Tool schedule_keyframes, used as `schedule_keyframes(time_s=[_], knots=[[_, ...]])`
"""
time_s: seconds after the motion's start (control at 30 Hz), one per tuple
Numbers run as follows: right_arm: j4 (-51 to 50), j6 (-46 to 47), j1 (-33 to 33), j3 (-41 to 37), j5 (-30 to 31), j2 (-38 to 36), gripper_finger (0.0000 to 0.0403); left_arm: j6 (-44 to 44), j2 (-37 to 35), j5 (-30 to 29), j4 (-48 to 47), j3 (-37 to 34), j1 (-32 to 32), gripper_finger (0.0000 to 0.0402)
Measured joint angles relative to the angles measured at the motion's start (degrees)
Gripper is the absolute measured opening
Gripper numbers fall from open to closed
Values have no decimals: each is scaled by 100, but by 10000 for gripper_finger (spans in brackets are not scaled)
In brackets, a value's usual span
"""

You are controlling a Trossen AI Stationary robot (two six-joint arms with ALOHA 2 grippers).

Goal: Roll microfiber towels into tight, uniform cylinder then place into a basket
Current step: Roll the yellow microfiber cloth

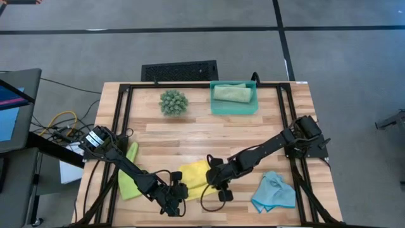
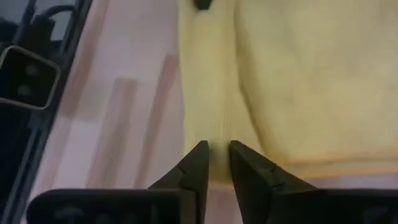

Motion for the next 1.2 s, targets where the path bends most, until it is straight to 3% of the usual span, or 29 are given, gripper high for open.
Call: schedule_keyframes(time_s=[0.27, 0.6, 0.77, 0.93, 1.0, 1.07, 1.2], knots=[[-773, 253, -14, -1, 233, -235, 60, -5, 0, 0, -33, 0, 0, 0], [-78, -86, 43, 0, 219, -236, 59, -24, 0, 17, -72, 0, -2, 0], [-363, 86, 9, 0, 218, -307, 59, -28, 0, 17, -74, 0, -1, 0], [-1298, 750, 57, 9, 1469, -737, 59, -16, 0, 17, -79, 0, -2, 0], [-1245, 775, 117, 8, 1765, -791, 59, -14, 0, 20, -79, 0, -1, 0], [-842, 524, 212, 7, 1578, -795, 59, -12, 0, 20, -84, 0, -2, 0], [467, -71, 384, -43, 417, -631, 59, -17, 0, 22, -86, 0, -2, 0]])
